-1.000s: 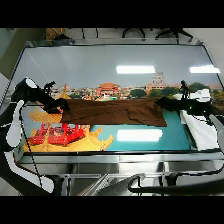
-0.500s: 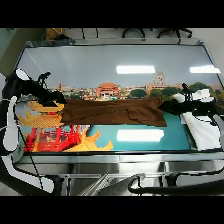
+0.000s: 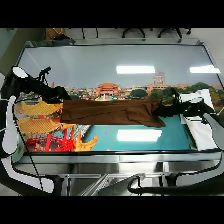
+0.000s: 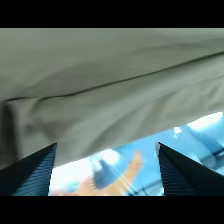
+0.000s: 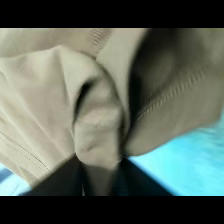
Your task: Fold the shirts.
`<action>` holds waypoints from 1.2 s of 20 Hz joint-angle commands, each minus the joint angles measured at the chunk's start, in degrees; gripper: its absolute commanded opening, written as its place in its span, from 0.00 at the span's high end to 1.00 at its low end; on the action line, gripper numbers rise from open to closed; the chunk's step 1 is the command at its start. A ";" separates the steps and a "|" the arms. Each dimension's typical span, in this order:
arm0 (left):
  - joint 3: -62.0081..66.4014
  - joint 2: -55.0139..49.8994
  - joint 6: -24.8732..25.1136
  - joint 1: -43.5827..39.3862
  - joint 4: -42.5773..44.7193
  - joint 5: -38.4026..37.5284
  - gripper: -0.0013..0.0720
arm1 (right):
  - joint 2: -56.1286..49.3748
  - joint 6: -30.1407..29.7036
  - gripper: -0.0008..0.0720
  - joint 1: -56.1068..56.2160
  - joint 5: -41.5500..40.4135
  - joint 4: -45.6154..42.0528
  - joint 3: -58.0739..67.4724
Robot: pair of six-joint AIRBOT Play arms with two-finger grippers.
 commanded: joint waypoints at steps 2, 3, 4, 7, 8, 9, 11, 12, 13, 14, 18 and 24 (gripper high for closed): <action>0.07 0.04 0.61 -4.24 -2.45 1.66 0.66 | 0.44 0.31 0.97 1.81 1.11 0.94 1.66; 0.07 0.02 0.61 -6.16 -2.49 2.86 0.92 | 1.44 1.14 0.97 1.81 1.86 0.90 2.69; 0.07 0.00 0.68 -8.26 -2.45 4.74 0.97 | 2.69 2.12 0.97 1.81 2.78 0.92 3.93; 0.07 -2.34 0.59 -17.64 -2.73 11.96 0.97 | 7.87 5.73 0.97 1.81 8.28 0.90 9.42; 0.07 -3.96 0.57 -21.07 -3.50 14.19 0.97 | 9.84 7.30 0.97 1.81 10.73 0.94 11.34; 0.09 -5.77 0.55 -24.83 -3.52 17.11 0.97 | 11.63 8.96 0.97 1.81 13.14 0.94 13.09; 0.11 -9.86 -0.39 -32.37 -3.50 24.92 0.97 | 15.17 11.91 0.97 1.81 17.73 0.92 16.61; 0.81 -12.11 -1.84 -35.95 -3.48 28.41 0.97 | 16.63 13.00 0.97 1.81 19.41 0.94 18.32; 2.95 -14.93 -3.06 -39.19 -3.50 30.10 0.97 | 17.99 14.01 0.97 1.81 20.92 0.94 20.17; 5.84 -17.75 -3.74 -41.90 -3.50 30.23 0.97 | 19.02 14.82 0.97 1.81 22.38 0.96 21.90; 20.09 -28.22 -8.24 -49.83 -3.50 29.31 0.97 | 21.00 15.28 0.97 1.81 24.44 0.94 24.28; 22.77 -26.10 -10.78 -49.16 -3.50 26.49 0.97 | 19.74 15.52 0.97 1.81 25.73 0.90 24.20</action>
